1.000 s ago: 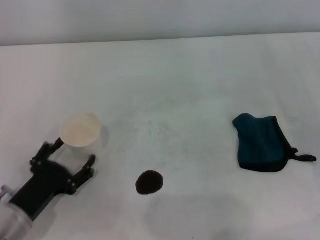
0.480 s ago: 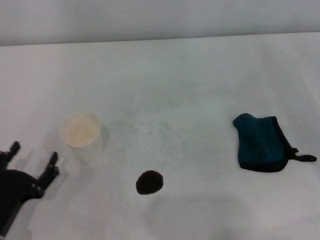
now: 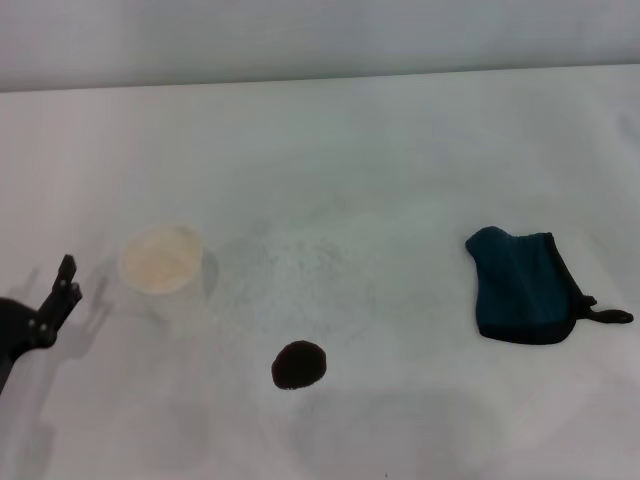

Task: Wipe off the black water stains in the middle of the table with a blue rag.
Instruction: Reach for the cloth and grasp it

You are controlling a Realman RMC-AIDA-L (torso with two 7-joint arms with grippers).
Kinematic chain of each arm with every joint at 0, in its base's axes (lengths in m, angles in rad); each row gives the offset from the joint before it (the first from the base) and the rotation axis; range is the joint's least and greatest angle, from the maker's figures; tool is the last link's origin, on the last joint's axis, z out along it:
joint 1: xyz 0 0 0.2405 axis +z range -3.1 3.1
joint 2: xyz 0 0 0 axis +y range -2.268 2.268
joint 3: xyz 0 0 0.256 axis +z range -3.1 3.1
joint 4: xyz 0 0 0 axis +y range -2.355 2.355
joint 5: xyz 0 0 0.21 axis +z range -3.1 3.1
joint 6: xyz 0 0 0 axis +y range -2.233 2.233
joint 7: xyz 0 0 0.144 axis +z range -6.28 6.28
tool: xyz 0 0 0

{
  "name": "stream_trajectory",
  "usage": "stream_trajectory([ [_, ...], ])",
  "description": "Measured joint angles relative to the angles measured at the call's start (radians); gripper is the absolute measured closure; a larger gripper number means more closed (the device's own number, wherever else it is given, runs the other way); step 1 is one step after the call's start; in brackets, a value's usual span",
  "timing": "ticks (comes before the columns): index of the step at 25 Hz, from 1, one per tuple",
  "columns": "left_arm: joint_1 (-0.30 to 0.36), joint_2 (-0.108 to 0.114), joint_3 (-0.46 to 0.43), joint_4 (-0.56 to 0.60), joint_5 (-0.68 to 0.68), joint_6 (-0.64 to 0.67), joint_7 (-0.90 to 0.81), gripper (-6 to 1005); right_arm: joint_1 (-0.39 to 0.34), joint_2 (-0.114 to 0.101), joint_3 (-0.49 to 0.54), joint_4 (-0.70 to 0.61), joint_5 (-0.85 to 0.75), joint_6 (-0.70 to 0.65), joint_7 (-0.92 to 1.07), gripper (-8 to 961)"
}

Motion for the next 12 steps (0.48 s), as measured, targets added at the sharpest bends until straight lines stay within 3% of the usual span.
stream_trajectory([
  [4,-0.035,0.002,0.000,-0.001,-0.012,-0.007,0.000,118,0.036,-0.051,-0.003,-0.117,-0.275,0.117,0.298,87],
  [7,-0.059,0.003,0.000,-0.008,-0.030,-0.007,0.000,119,0.081,-0.065,-0.004,-0.238,-0.538,0.225,0.504,87],
  [9,-0.072,0.003,0.000,-0.017,-0.034,-0.007,0.000,119,0.114,-0.062,-0.005,-0.327,-0.707,0.305,0.609,87],
  [12,-0.093,0.003,0.000,-0.030,-0.038,-0.008,0.000,119,0.163,-0.037,-0.005,-0.442,-0.913,0.417,0.704,87],
])
